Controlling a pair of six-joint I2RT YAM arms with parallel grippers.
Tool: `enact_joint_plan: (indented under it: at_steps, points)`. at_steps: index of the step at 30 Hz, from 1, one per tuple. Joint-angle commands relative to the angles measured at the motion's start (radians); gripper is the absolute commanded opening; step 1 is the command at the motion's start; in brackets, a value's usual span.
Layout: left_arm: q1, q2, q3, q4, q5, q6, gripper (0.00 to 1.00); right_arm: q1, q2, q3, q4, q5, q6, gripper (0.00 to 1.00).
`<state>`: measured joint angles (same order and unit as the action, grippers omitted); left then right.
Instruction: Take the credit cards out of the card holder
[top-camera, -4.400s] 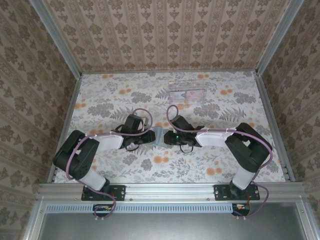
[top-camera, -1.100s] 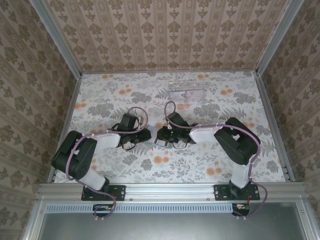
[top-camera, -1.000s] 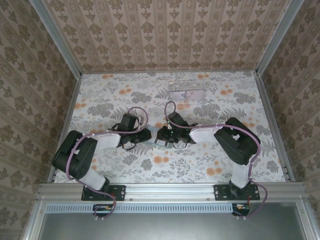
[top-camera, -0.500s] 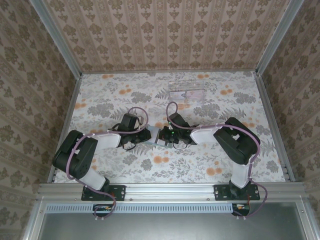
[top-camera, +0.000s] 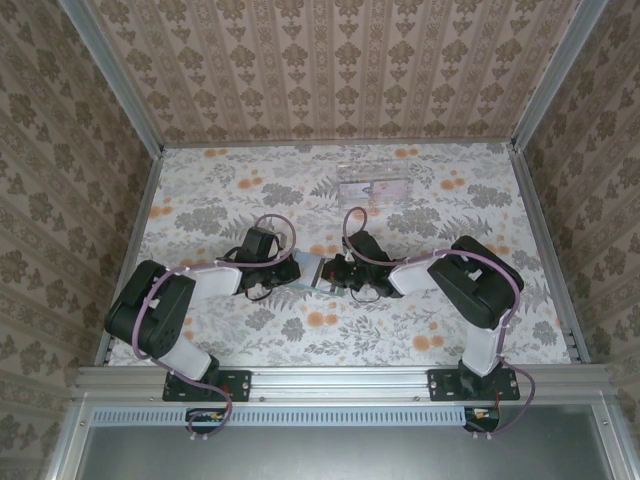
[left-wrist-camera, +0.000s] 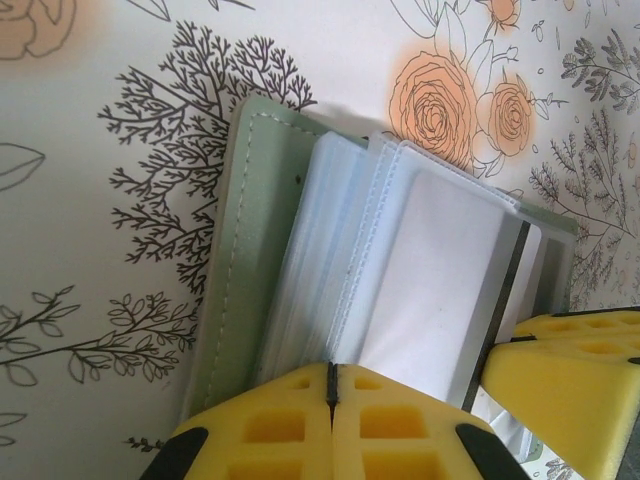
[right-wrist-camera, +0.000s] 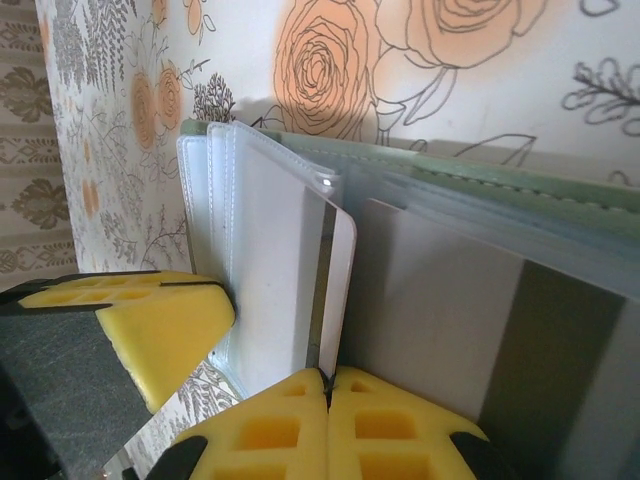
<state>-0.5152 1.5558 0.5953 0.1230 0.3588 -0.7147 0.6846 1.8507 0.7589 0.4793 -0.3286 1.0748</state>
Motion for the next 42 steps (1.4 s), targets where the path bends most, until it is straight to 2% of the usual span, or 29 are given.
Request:
enact_joint_plan:
  at_steps: [1,16,25,30,34,37,42]
  points:
    - [0.006,0.029,-0.021,-0.097,-0.044,-0.008,0.05,-0.016,-0.012,-0.054,-0.038,0.009,0.022,0.0]
    - [0.006,0.023,-0.015,-0.098,-0.034,-0.003,0.05,-0.042,-0.084,-0.164,0.031,-0.009,0.028,0.0]
    - [0.006,0.017,-0.01,-0.103,-0.029,0.001,0.05,-0.085,-0.168,-0.264,0.073,-0.063,0.018,0.0]
    - [0.006,0.01,-0.006,-0.105,-0.028,0.004,0.05,-0.123,-0.267,-0.326,0.048,-0.091,0.002,0.0]
    - [0.005,-0.007,-0.001,-0.107,-0.017,0.009,0.06,-0.154,-0.413,-0.342,-0.073,-0.093,-0.045,0.0]
    - [0.001,-0.04,0.006,-0.106,-0.005,0.011,0.1,-0.163,-0.573,-0.296,-0.281,-0.057,-0.143,0.0]
    - [-0.011,-0.16,0.017,-0.122,-0.007,0.02,0.31,-0.165,-0.754,-0.147,-0.62,0.051,-0.351,0.0]
